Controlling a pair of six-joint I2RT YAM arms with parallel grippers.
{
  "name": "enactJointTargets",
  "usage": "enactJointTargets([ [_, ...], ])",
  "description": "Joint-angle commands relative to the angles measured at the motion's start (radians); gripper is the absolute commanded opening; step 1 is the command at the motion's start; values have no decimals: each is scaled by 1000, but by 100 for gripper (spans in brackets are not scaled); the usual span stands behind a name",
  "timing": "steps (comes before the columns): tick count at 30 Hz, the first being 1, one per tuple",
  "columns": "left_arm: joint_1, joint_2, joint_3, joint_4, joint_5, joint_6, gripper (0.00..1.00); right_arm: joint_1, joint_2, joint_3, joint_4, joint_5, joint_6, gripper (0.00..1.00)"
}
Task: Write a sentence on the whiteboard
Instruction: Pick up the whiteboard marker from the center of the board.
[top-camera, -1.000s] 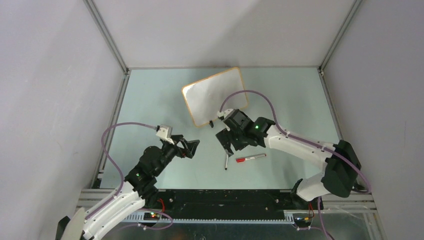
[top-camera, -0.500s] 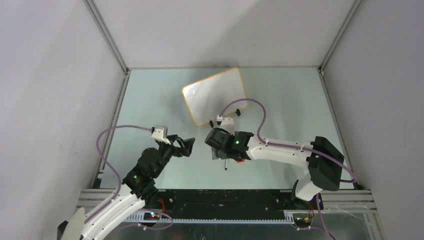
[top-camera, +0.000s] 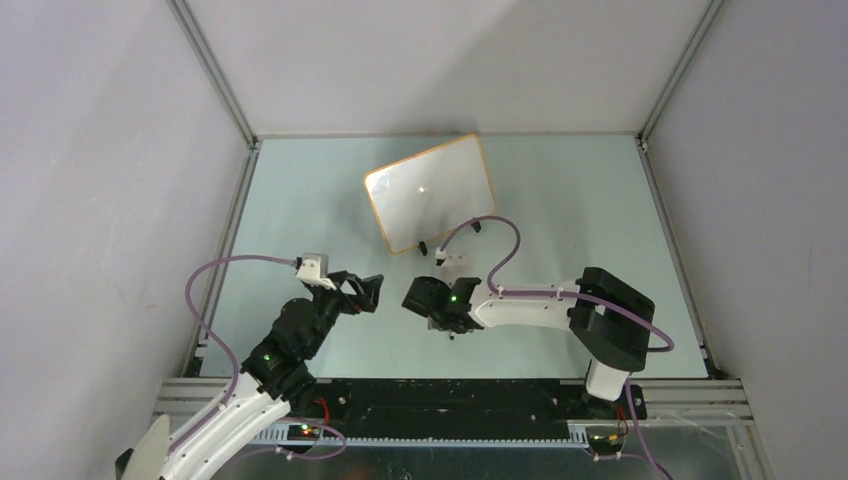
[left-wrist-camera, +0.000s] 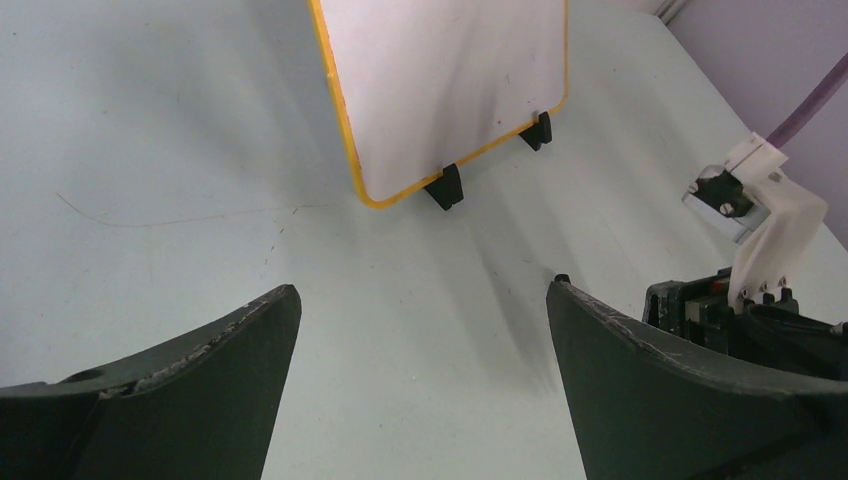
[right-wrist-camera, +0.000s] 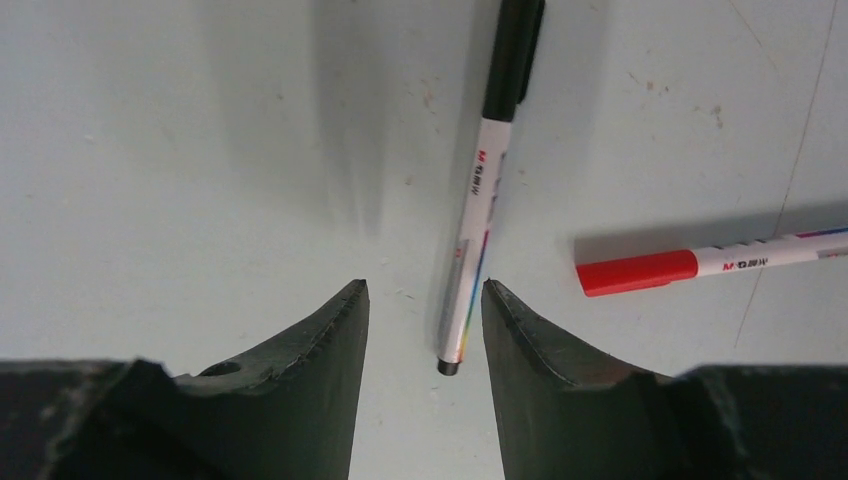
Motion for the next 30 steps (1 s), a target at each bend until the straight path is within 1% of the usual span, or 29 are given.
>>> enactJointTargets([
  [1,-4,0,-1,4,-25,-9,99,9,-21,-48,25,43,78,49],
  [5,-3,2,-1,3,-26,-9,99,10,-36,-86,49,32,78,49],
  [9,-4,5,-1,4,-28,-7,99,10,-23,-108,80,5,81,39],
  [10,-3,4,0,4,-28,-7,99,9,-22,-119,95,0,87,34],
  [11,-4,5,-1,3,-28,-6,99,10,-22,-129,103,-8,89,31],
  [12,-3,5,0,3,-29,-6,99,9,-27,-138,120,-12,91,20],
  [13,-4,7,-1,4,-29,-6,99,9,-31,-145,124,-17,91,12],
  [14,-4,9,0,3,-29,-6,99,9,-42,-148,127,-17,89,1],
  [17,-4,16,-3,16,-19,-5,99,13,-86,-154,132,2,45,0],
  [19,-4,25,-6,40,8,-14,100,20,-141,-173,159,16,-40,0],
  [20,-4,34,-9,53,18,-25,99,21,-186,-184,203,7,-123,0],
  [21,-3,39,-9,60,47,-33,99,24,-212,-210,228,-2,-165,0],
  [23,-3,59,-11,91,96,-56,99,23,-289,-268,348,-53,-312,0],
  [25,-3,88,-13,126,130,-106,99,18,-370,-328,436,-117,-389,0],
  [27,-2,131,-5,155,176,-179,99,2,-438,-382,517,-204,-448,0],
  [28,-2,164,4,184,198,-239,99,-10,-475,-398,540,-263,-463,0],
  [29,-2,181,7,203,245,-270,99,-15,-501,-421,577,-290,-488,0],
  [30,-2,214,12,249,264,-339,99,-22,-511,-427,589,-328,-497,0],
])
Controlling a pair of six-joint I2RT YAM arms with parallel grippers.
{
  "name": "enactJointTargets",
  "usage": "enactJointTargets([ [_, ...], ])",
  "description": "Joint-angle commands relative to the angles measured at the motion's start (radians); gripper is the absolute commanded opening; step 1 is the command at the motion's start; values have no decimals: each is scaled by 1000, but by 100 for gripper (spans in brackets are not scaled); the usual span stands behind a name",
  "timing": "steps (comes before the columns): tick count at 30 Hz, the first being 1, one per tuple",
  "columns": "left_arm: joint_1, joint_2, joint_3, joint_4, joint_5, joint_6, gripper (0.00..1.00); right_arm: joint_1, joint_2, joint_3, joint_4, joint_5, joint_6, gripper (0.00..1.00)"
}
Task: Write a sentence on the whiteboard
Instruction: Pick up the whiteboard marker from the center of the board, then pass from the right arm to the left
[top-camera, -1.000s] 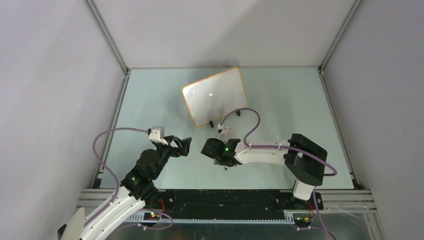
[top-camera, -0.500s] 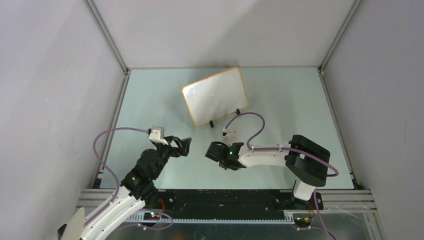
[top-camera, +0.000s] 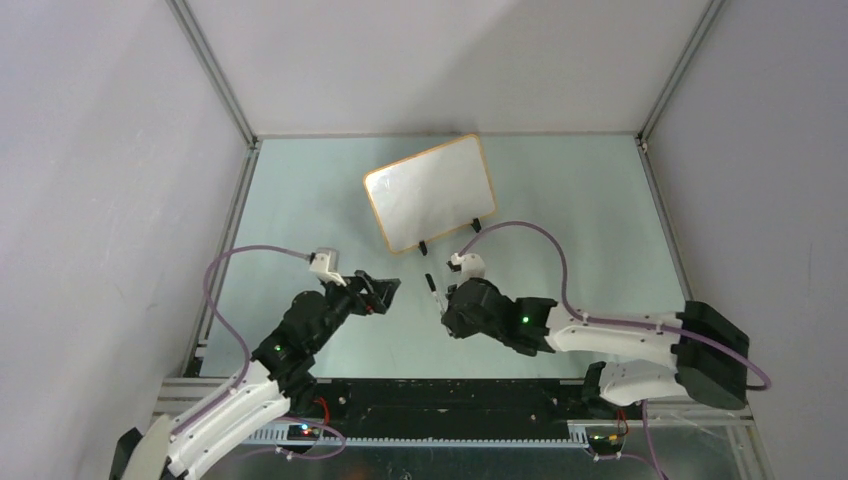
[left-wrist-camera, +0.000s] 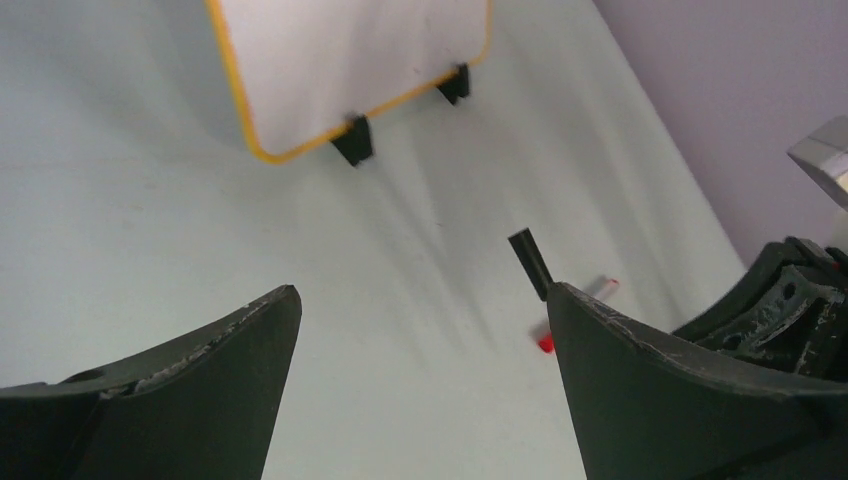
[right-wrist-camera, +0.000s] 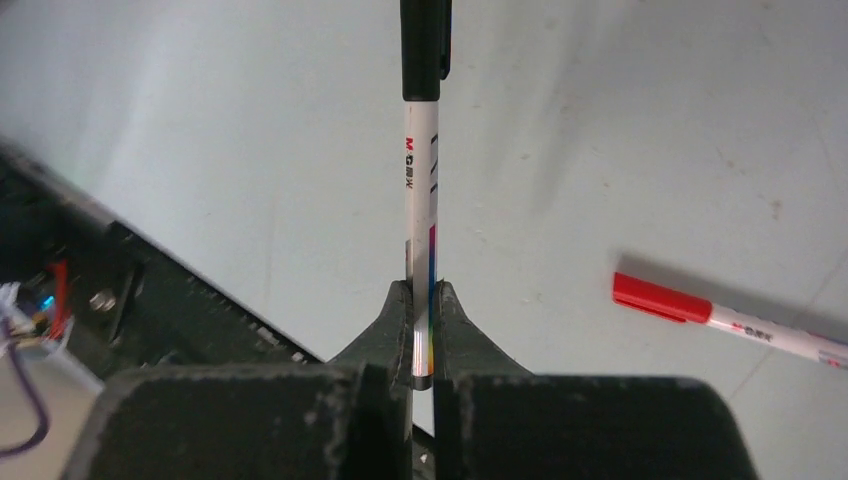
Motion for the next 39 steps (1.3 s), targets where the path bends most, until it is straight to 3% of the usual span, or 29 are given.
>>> enactJointTargets([
  [1,-2,91,19,170,165,-237,99,-26,-83,-54,202,-176,-172,0],
  [8,-2,223,118,151,236,-354,89,-37,-110,-56,251,-266,-219,0],
  [16,5,315,144,171,266,-421,58,-61,-132,-56,259,-386,-260,0],
  [19,7,348,148,182,277,-434,54,-65,-141,-56,241,-391,-271,0],
  [25,8,390,162,200,296,-445,28,-75,-158,-56,231,-399,-283,0],
  [27,7,394,167,196,292,-447,28,-77,-157,-56,231,-404,-285,0],
  [30,7,389,179,179,284,-447,38,-81,-153,-56,193,-402,-285,0],
  [32,8,384,185,159,278,-444,39,-88,-149,-56,183,-401,-285,0],
  [39,18,365,186,132,273,-438,33,-107,-151,-56,169,-408,-284,0],
])
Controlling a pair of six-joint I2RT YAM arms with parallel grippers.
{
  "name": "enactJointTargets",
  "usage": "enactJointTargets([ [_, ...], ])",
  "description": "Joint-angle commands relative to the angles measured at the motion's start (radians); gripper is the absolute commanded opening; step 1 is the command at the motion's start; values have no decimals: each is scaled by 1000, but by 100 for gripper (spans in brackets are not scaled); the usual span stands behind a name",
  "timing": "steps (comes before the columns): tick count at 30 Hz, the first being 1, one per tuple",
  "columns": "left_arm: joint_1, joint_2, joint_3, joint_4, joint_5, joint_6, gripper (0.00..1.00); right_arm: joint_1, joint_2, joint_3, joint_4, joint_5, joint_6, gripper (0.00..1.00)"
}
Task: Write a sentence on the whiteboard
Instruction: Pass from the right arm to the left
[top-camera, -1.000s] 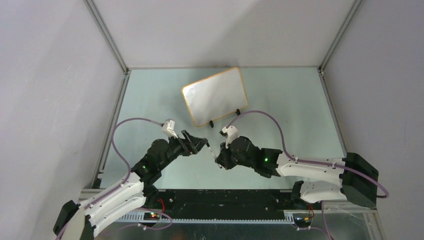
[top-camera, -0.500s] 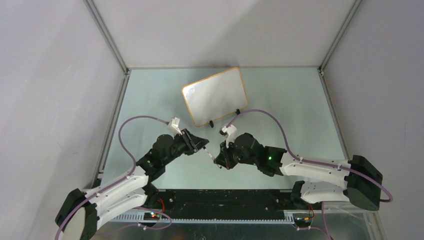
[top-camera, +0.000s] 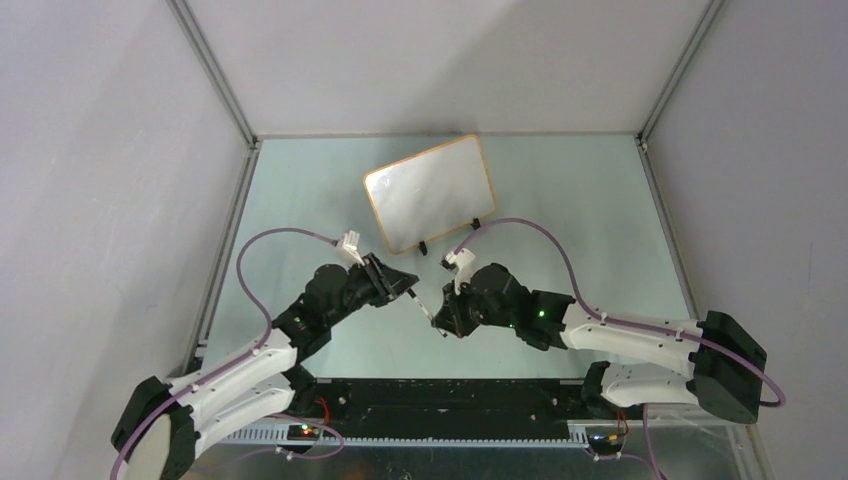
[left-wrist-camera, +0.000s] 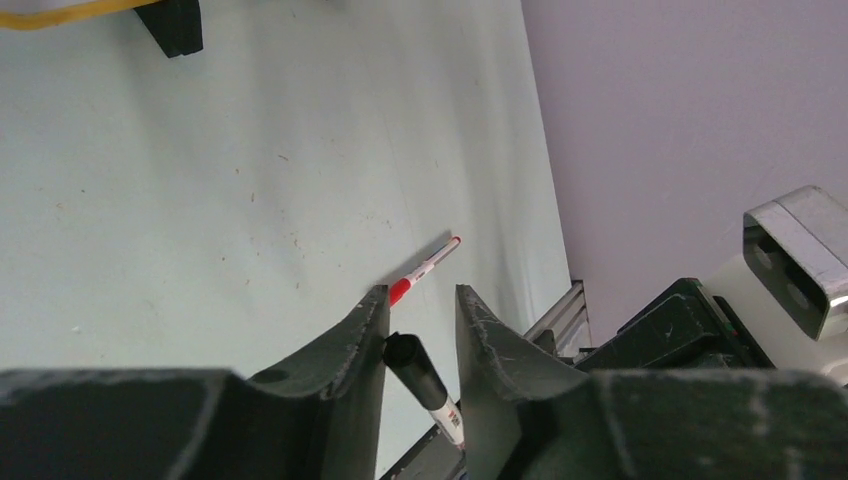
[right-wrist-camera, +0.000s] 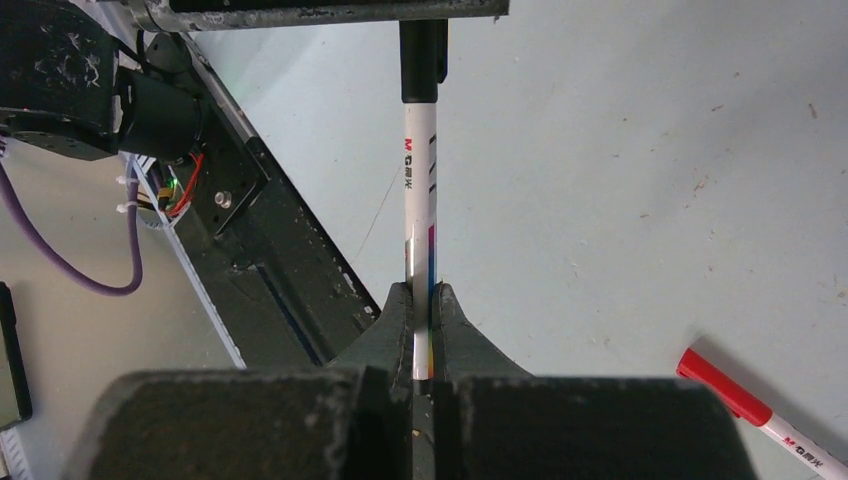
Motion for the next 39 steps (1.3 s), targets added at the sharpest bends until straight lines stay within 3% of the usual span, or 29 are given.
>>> enactJointTargets([
  [1,10,-22,36,-7,-4,4,32,-17,-24,2,-7,-12,-16,0],
  [7,16,-14,36,-1,11,5,20,-29,-17,2,1,-28,-17,0],
  [11,17,4,37,16,29,7,4,-32,-2,2,16,-36,-14,0],
  [15,18,26,33,47,54,-4,0,-34,-3,2,25,-26,-12,0],
  [16,20,31,28,60,61,-19,0,-35,-5,2,25,-16,-13,16],
  [17,22,31,25,66,64,-38,0,-33,-13,2,26,-5,-13,43],
  [19,33,24,13,86,69,-74,0,-26,-35,-11,37,30,-9,68],
  [21,45,9,-13,117,66,-124,0,-24,-72,-45,101,59,10,84],
  [23,58,-12,-52,168,54,-178,0,-26,-112,-86,164,85,39,90],
  [31,62,-64,-86,264,-8,-381,0,27,-214,-247,516,274,117,94],
  [39,58,-84,-124,341,-81,-580,0,163,-108,-265,856,523,6,90],
])
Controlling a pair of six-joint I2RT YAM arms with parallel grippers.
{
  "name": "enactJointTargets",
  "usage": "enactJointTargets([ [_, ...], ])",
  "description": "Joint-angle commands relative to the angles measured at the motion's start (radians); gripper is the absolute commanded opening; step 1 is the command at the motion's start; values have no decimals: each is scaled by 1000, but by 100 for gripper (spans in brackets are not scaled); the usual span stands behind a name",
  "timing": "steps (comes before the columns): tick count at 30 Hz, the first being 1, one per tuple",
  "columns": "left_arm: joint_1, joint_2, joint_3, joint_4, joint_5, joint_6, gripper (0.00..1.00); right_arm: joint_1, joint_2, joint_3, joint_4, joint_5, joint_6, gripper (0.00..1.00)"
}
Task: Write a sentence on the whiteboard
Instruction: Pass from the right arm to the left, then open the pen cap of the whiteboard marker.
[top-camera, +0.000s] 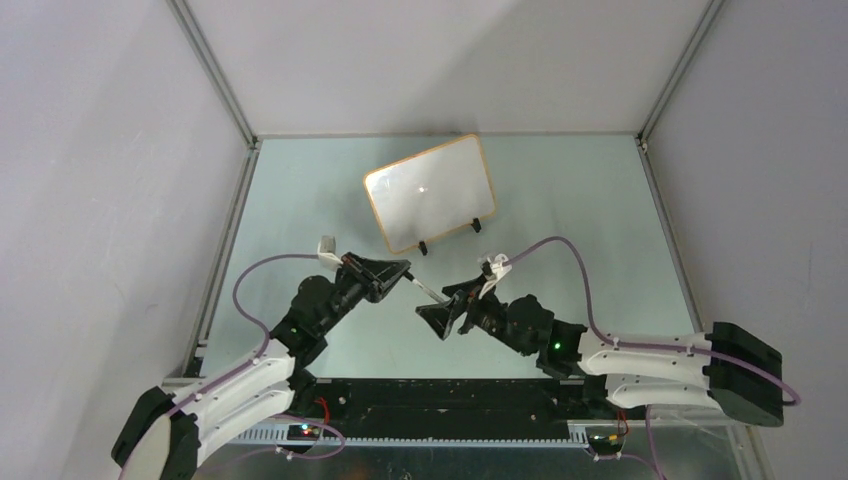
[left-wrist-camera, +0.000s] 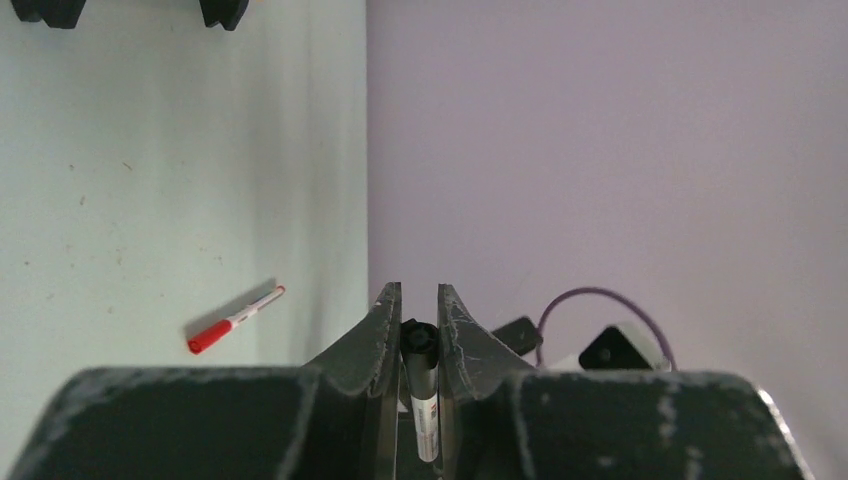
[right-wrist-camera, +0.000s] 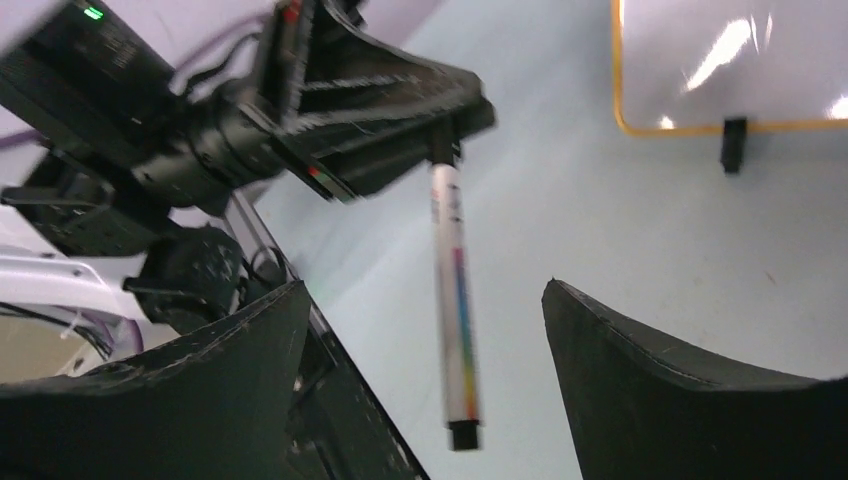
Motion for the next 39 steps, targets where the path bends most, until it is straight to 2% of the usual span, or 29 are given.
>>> enactJointTargets([
  [1,0,-40,-7,64,-65,-144,0,72,74,12,309,220,-78,90],
  [4,-4,-73,-13,35,-110,-164,0,77,126,13,379,261,-74,79],
  [7,-5,-116,-19,7,-139,-173,0,80,157,16,457,272,-73,60],
  [9,-6,-135,-22,-9,-144,-173,0,80,167,18,471,286,-61,54],
  [15,-5,-172,-23,-61,-161,-172,0,81,165,45,459,267,-93,60],
  [19,-6,-167,-26,-45,-154,-171,0,82,160,75,427,258,-106,60],
  [25,-10,-139,-24,-11,-142,-176,0,81,181,109,385,249,-107,53],
  [35,-12,-115,-30,39,-123,-206,0,53,221,140,319,215,-49,54],
  [39,-11,-122,-30,27,-125,-205,0,41,222,140,313,189,-34,48],
])
